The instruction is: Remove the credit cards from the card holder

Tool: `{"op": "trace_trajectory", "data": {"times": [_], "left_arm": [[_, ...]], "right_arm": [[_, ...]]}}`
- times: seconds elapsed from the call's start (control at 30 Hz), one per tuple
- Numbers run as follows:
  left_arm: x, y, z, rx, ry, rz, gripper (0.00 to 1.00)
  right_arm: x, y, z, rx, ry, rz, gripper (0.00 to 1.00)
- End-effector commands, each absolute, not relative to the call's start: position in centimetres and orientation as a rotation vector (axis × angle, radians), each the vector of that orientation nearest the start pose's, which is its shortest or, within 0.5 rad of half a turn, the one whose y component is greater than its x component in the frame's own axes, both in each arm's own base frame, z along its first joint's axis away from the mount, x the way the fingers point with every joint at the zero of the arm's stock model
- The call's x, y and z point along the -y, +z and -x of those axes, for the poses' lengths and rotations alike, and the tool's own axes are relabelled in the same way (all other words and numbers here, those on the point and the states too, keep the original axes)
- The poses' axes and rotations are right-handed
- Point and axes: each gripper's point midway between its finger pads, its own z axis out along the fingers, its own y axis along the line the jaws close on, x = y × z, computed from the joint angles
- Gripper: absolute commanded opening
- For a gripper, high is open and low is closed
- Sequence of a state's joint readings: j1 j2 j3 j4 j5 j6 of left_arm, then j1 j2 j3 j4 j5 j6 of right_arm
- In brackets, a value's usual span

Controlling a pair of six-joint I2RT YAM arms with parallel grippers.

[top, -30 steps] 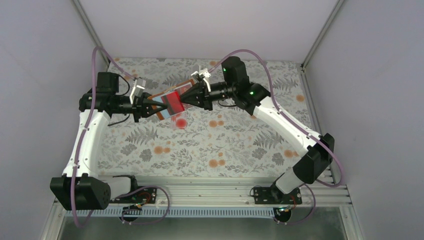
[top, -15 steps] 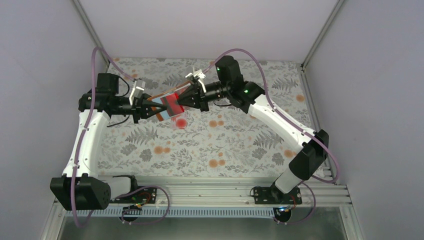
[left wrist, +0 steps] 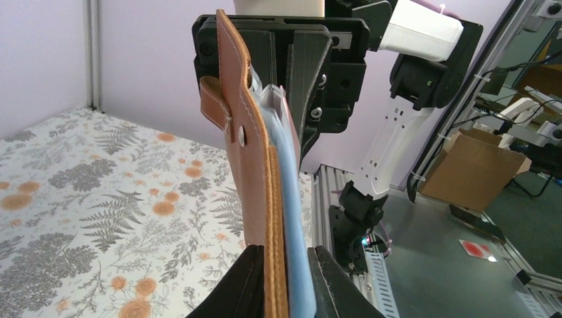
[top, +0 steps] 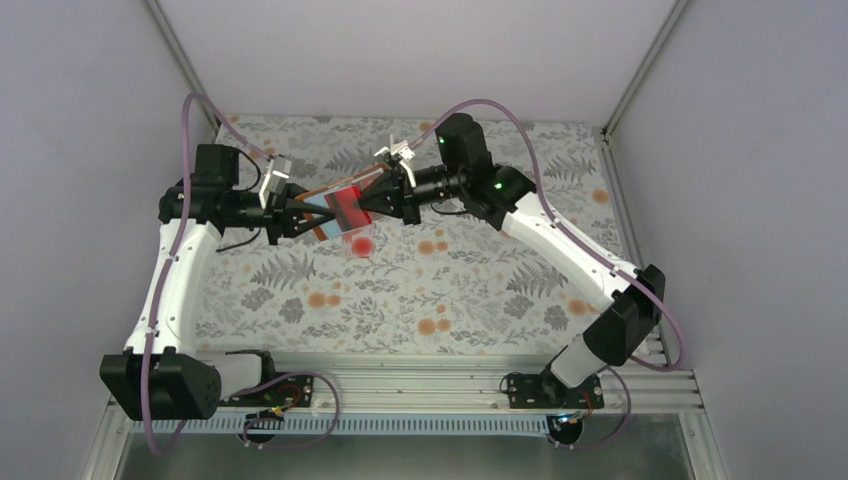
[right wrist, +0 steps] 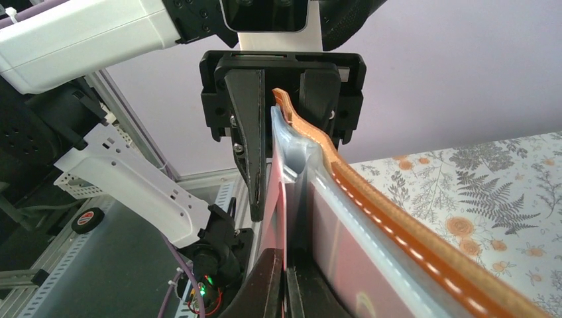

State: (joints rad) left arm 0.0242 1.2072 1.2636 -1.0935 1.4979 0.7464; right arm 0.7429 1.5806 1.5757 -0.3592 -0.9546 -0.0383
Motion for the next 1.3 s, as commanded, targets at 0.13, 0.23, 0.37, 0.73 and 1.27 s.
{"op": "trace_trajectory", "data": {"times": [0.13,0.23,0.37,0.73,1.27], "left_arm": [[16.7,36.6,-21.6,-1.439,-1.368,-1.050,0.08],[16.7,36.6,-21.8,-1.451,-1.375,-1.042,0.03],[16.7,36.5,-21.7,-1.452,-1.373,-1.042,0.02],[16.7,36.5,-21.8,-1.455,-1.363,-1.047,0.02],[16.7,36.5,-21.8,-1.461,-1.344,-1.053,0.02]], "right_arm": [[-38.2,39.1,-22.0,-1.466,1.335,1.339,0.04],[-38.1,38.7,-22.5,-1.489,1.304,1.328,0.04],[-37.5,39.2,-22.7,-1.478,1.282,1.316,0.04],[-36.3,39.3,-23.3,-1.505,1.235,1.291,0.04],[-33.4,39.6,-24.1,-1.533,1.159,1.256,0.04]]}}
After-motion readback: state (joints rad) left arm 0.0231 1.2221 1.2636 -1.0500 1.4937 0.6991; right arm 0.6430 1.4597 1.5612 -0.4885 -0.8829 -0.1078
